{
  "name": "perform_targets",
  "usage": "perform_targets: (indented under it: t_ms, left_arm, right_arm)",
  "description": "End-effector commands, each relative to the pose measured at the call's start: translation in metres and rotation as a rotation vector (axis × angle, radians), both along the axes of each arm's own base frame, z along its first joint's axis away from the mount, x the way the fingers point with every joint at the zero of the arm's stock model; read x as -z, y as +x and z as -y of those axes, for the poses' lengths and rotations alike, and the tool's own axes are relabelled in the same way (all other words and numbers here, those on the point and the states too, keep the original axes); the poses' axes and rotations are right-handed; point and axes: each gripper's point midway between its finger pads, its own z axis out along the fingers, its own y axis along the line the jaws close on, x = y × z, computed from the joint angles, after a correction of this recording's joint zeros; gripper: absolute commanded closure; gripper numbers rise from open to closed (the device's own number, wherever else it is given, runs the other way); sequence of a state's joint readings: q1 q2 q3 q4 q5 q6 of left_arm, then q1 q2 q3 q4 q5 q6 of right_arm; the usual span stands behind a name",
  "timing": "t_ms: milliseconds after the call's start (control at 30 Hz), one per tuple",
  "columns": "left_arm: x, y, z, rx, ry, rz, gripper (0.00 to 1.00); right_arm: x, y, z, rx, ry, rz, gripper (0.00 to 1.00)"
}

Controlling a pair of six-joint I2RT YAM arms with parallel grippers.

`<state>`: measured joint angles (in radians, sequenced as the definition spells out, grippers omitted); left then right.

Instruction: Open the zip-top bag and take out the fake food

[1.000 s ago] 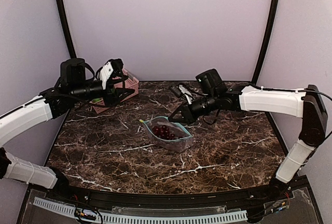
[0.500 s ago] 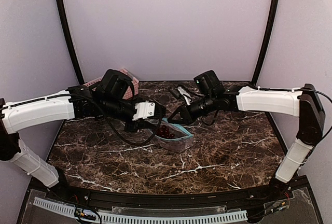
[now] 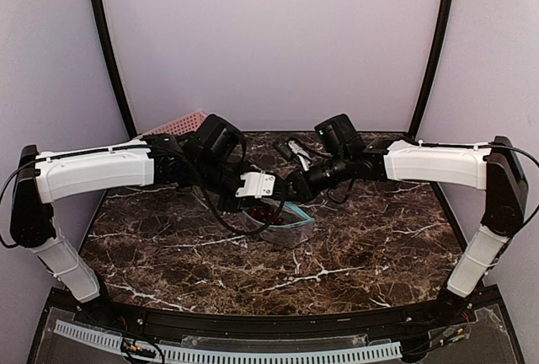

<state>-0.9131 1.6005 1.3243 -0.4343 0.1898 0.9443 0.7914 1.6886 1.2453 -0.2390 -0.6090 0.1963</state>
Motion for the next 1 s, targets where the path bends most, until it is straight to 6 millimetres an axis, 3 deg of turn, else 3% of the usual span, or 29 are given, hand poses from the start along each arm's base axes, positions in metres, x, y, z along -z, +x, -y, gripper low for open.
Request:
perform_targets:
  t_ms: [0, 300, 600, 733, 833, 967]
  left_arm:
    - [0.011, 0.002, -0.003, 0.021, 0.080, 0.020, 0.80]
    - [0.046, 0.020, -0.001, 0.020, 0.197, 0.056, 0.84]
    - [0.078, 0.025, -0.006, 0.032, 0.319, 0.073, 0.76]
    - [0.087, 0.020, -0.012, 0.040, 0.369, 0.080, 0.68]
    - [0.085, 0.021, -0.015, 0.025, 0.375, 0.092, 0.51]
    - [0.080, 0.027, -0.013, 0.002, 0.374, 0.113, 0.40]
  right_arm:
    - [-0.023, 0.001, -0.004, -0.005, 0.052, 0.044, 1.00]
    - [-0.021, 0.004, -0.006, -0.001, 0.050, 0.040, 1.00]
    - [-0.017, 0.007, -0.004, 0.003, 0.050, 0.028, 1.00]
    - [-0.017, 0.008, -0.002, 0.004, 0.052, 0.021, 1.00]
    - [-0.016, 0.007, -0.003, -0.001, 0.055, 0.015, 1.00]
    - [-0.015, 0.005, -0.004, -0.008, 0.064, 0.004, 1.00]
